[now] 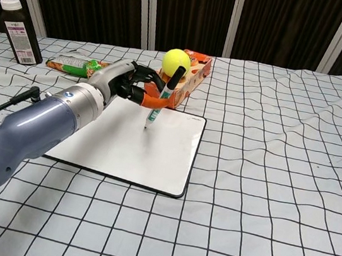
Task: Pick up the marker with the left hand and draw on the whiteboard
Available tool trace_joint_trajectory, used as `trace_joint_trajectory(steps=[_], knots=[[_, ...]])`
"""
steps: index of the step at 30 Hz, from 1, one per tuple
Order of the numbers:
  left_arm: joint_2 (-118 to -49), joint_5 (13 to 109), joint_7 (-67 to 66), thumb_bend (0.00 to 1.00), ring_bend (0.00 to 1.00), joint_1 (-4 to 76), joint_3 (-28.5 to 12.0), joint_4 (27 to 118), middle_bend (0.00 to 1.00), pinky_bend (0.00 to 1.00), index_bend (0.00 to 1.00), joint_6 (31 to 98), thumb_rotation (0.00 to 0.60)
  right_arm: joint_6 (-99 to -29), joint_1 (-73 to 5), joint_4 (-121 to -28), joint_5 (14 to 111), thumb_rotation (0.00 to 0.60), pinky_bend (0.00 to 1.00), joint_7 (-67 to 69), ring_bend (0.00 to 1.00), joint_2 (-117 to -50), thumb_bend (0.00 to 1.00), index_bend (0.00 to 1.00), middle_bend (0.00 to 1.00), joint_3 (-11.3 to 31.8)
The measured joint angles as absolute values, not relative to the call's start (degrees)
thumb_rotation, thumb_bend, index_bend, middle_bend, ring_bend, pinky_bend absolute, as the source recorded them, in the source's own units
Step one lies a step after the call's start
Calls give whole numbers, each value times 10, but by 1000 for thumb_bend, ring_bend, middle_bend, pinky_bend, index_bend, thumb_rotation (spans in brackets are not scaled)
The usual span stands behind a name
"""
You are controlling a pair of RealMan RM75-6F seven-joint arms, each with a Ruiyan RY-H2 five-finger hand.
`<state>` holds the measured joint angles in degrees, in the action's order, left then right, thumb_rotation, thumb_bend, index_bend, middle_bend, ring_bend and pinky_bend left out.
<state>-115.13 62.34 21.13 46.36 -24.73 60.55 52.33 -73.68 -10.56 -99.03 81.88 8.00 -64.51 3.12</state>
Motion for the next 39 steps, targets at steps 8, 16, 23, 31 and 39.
trace_joint_trajectory(steps=[8, 16, 23, 31, 39], knots=[[-1148, 622, 206, 506, 78, 455, -238, 617, 238, 148, 748, 523, 600, -739, -105, -990, 819, 600, 0, 79, 0, -645, 327, 0, 0, 31], [-1135, 625, 201, 506, 78, 439, -226, 649, 239, 148, 749, 530, 600, -741, -104, -991, 820, 600, 0, 76, 0, -646, 327, 0, 0, 31], [-1117, 630, 200, 506, 78, 415, -205, 694, 239, 148, 750, 538, 600, -745, -102, -991, 819, 600, 0, 72, 0, -647, 327, 0, 0, 32], [-1092, 639, 203, 506, 78, 391, -193, 738, 239, 148, 750, 553, 600, -747, -101, -991, 818, 600, 0, 70, 0, -648, 327, 0, 0, 32], [-1075, 646, 217, 505, 78, 395, -222, 739, 239, 148, 750, 562, 600, -745, -102, -991, 817, 600, 0, 71, 0, -648, 327, 0, 0, 33]])
